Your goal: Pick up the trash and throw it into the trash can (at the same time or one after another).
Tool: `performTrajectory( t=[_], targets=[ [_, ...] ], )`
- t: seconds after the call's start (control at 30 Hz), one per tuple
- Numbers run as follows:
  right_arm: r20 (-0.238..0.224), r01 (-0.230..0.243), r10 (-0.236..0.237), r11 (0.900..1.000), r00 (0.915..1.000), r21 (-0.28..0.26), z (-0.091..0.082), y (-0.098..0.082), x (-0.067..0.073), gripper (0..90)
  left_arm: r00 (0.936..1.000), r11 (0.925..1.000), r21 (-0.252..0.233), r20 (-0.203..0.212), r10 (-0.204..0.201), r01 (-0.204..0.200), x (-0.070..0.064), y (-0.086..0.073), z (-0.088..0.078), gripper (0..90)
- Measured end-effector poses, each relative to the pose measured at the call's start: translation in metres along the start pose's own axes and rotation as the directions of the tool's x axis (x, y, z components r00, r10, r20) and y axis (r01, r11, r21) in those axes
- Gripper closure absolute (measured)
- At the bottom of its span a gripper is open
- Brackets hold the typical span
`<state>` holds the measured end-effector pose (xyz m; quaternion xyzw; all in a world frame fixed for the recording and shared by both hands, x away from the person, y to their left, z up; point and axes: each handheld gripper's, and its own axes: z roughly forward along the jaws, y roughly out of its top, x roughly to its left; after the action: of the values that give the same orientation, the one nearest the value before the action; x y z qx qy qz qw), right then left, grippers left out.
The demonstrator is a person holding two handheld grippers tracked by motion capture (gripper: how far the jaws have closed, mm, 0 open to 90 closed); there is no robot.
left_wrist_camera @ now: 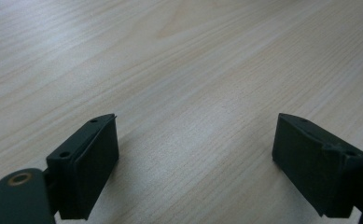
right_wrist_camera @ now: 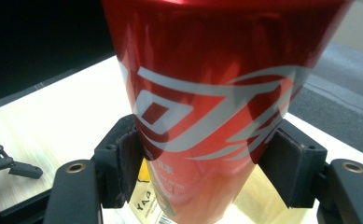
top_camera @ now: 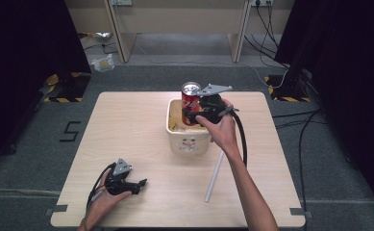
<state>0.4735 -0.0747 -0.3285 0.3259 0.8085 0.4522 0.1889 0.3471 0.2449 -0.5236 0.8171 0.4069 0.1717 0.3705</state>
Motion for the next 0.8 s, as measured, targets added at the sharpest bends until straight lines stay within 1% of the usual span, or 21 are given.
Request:
performTrajectory(
  t=[0.1,0.2,0.33,0.43,0.57,0.6,0.7,0.8],
  targets=[
    [-0.012,-0.009,0.009,1.000,0.9999,0.019,0.011,-0.001,0.003,33.9,1.0000,1.0000,0.000,0.000,0.000,0.000,0.000,0.000,0.000,13.8],
    [-0.020,-0.004,0.004,0.999,0.9998,0.044,0.022,-0.003,0.005,33.9,1.0000,1.0000,0.000,0.000,0.000,0.000,0.000,0.000,0.000,13.8],
    [-0.036,-0.009,0.012,0.997,0.9993,0.070,0.034,-0.006,0.007,33.8,1.0000,1.0000,0.001,0.000,0.001,-0.001,0.000,0.000,0.000,13.8],
    [-0.043,-0.013,0.016,0.997,0.9989,0.080,0.040,-0.008,0.008,33.8,1.0000,1.0000,0.001,0.001,-0.001,0.001,0.000,0.000,0.000,13.8],
    [-0.057,-0.007,0.013,0.994,0.9983,0.106,0.048,-0.010,0.011,33.8,1.0000,1.0000,0.002,0.001,-0.001,0.001,0.000,0.000,0.000,13.8],
    [-0.062,-0.019,0.026,0.993,0.9977,0.114,0.049,-0.011,0.012,33.8,1.0000,1.0000,0.000,0.002,-0.003,0.003,0.000,0.000,0.000,13.8],
    [-0.069,-0.027,0.036,0.991,0.9970,0.133,0.054,-0.013,0.011,33.7,1.0000,1.0000,0.002,0.002,-0.002,0.002,0.000,0.000,0.000,13.8],
    [-0.074,-0.034,0.045,0.990,0.9962,0.140,0.057,-0.016,0.011,33.6,1.0000,1.0000,0.002,0.002,-0.001,0.001,0.000,0.000,0.000,13.8]
  ],
)
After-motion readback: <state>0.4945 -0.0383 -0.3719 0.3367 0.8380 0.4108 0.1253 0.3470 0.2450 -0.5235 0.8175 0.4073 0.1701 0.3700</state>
